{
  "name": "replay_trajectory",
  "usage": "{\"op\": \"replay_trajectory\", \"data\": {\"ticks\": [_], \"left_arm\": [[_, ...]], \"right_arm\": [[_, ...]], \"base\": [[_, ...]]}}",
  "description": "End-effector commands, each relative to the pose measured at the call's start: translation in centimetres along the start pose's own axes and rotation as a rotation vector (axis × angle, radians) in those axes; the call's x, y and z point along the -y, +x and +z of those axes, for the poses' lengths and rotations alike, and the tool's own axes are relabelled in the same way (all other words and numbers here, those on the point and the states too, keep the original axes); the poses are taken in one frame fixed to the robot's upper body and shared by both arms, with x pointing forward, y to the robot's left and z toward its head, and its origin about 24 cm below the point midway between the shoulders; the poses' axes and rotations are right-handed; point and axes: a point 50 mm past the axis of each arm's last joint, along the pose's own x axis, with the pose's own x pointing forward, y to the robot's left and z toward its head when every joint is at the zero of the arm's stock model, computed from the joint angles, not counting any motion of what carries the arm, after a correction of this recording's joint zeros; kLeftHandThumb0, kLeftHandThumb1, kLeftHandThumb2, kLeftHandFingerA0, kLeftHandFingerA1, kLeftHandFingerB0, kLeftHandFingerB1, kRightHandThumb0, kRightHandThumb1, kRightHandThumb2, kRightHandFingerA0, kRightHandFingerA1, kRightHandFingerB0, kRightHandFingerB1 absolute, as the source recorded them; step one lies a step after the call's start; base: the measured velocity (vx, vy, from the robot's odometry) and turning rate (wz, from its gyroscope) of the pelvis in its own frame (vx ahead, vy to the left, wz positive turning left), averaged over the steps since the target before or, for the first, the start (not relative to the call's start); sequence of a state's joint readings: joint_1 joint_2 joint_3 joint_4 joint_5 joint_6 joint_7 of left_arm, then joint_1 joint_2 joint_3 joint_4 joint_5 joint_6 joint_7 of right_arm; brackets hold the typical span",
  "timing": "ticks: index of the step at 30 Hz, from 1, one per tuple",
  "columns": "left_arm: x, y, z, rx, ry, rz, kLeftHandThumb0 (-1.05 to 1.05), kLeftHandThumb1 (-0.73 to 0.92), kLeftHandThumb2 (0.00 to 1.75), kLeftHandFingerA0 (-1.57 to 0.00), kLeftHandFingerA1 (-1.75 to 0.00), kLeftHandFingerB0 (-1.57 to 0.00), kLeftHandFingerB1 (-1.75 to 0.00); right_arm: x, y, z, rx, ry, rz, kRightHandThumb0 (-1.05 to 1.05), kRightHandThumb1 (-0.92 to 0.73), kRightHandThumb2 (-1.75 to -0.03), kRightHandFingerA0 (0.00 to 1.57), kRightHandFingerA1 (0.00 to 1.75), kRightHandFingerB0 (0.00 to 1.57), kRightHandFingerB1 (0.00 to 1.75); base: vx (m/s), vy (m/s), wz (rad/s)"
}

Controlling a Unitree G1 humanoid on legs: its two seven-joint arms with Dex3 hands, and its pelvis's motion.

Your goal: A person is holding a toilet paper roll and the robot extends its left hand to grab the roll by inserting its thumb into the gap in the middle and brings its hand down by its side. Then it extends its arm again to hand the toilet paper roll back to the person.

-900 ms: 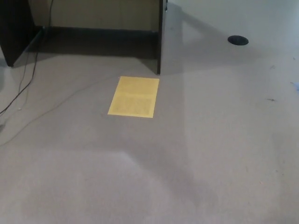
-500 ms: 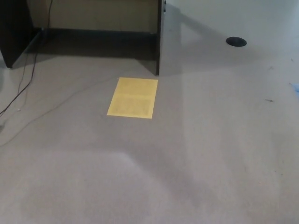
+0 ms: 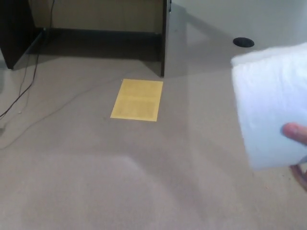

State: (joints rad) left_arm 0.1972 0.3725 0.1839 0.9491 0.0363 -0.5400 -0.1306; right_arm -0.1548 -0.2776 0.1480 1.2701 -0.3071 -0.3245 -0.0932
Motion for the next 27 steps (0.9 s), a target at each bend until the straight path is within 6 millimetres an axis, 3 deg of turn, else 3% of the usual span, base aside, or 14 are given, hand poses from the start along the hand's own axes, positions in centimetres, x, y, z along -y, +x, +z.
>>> {"op": "replay_trajectory", "data": {"ticks": [1, 3, 4, 8, 9, 10, 12, 14, 15, 20, 21, 26, 27], "left_arm": [[-0.3, 0.8, 3.4, 0.166, -0.081, -0.011, -0.2, 0.29, 0.85, -0.11, -0.53, -0.1, -0.51], [-0.3, 1.1, 7.1, 0.338, -0.059, -0.017, -0.23, 0.28, 0.85, -0.11, -0.53, -0.1, -0.51], [-0.5, 1.1, 8.0, 0.363, -0.062, -0.018, -0.48, 0.38, 0.63, -0.23, -0.4, -0.19, -0.35], [-1.1, 0.8, 13.9, 0.57, -0.081, -0.032, -0.48, 0.38, 0.64, -0.27, -0.41, -0.21, -0.36], [-1.0, 0.5, 15.7, 0.627, -0.092, -0.044, -0.48, 0.38, 0.64, -0.27, -0.43, -0.21, -0.36], [-0.8, -0.1, 18.0, 0.712, -0.09, -0.062, -0.48, 0.38, 0.64, -0.27, -0.44, -0.21, -0.36], [-0.3, -0.8, 20.2, 0.789, -0.084, -0.086, -0.46, 0.39, 0.63, -0.27, -0.43, -0.2, -0.36], [0.7, -1.5, 22.0, 0.861, -0.051, -0.115, -0.5, 0.4, 0.66, -0.29, -0.44, -0.17, -0.36], [1.1, -1.8, 22.9, 0.884, -0.052, -0.137, -0.48, 0.4, 0.66, -0.29, -0.44, -0.18, -0.36], [2.5, -2.5, 26.1, 0.948, -0.044, -0.187, -0.42, 0.41, 0.63, -0.27, -0.41, -0.21, -0.35], [3.2, -2.6, 27.2, 0.995, -0.022, -0.193, -0.39, 0.42, 0.62, -0.27, -0.41, -0.19, -0.35], [4.7, -2.7, 30.1, 1.057, 0.014, -0.219, -0.41, 0.42, 0.63, -0.27, -0.41, -0.2, -0.35], [4.9, -2.8, 30.4, 1.066, 0.015, -0.222, -0.4, 0.42, 0.62, -0.27, -0.41, -0.21, -0.35]], "right_arm": [[0.3, 0.0, 0.0, 0.006, 0.032, -0.009, -0.52, -0.66, -0.62, 0.64, 0.48, 0.25, 0.31], [0.5, 0.1, 0.2, 0.009, 0.025, -0.014, -0.54, -0.66, -0.62, 0.65, 0.47, 0.26, 0.31], [0.5, 0.2, 0.4, 0.016, 0.016, -0.014, -0.53, -0.7, -0.61, 0.65, 0.47, 0.27, 0.31], [0.8, 0.6, 1.4, 0.036, 0.032, -0.022, -0.53, -0.69, -0.61, 0.63, 0.47, 0.29, 0.32], [0.9, 0.7, 1.7, 0.045, 0.034, -0.023, -0.59, -0.56, -0.86, 0.55, 0.59, 0.26, 0.46], [1.1, 0.9, 2.2, 0.059, 0.032, -0.023, -0.57, -0.56, -0.85, 0.57, 0.59, 0.27, 0.46], [1.3, 1.0, 2.7, 0.072, 0.031, -0.027, -0.56, -0.56, -0.86, 0.58, 0.6, 0.29, 0.47], [1.4, 1.0, 2.7, 0.082, 0.032, -0.031, -0.54, -0.55, -0.88, 0.61, 0.65, 0.33, 0.49], [1.5, 1.1, 3.0, 0.08, 0.032, -0.029, -0.5, -0.68, -0.61, 0.67, 0.57, 0.4, 0.36], [1.9, 1.4, 3.6, 0.082, 0.022, -0.04, -0.5, -0.68, -0.61, 0.73, 0.58, 0.43, 0.37], [1.9, 1.4, 3.6, 0.093, 0.026, -0.036, -0.55, -0.55, -0.88, 0.61, 0.64, 0.37, 0.51], [1.9, 1.5, 3.9, 0.098, 0.028, -0.038, -0.54, -0.55, -0.89, 0.63, 0.66, 0.39, 0.52], [1.8, 1.5, 3.9, 0.098, 0.027, -0.039, -0.49, -0.67, -0.61, 0.69, 0.57, 0.46, 0.39]], "base": [[0.0, 0.0, 0.0], [0.0, 0.0, 0.0], [0.0, 0.0, 0.0], [0.0, 0.0, 0.0], [0.0, 0.0, 0.0], [0.0, 0.0, 0.0], [0.0, 0.0, 0.0], [0.0, 0.0, 0.0], [0.0, 0.0, 0.0], [0.0, 0.0, 0.0], [0.0, 0.0, 0.0], [0.0, 0.0, 0.0], [0.0, 0.0, 0.0]]}}
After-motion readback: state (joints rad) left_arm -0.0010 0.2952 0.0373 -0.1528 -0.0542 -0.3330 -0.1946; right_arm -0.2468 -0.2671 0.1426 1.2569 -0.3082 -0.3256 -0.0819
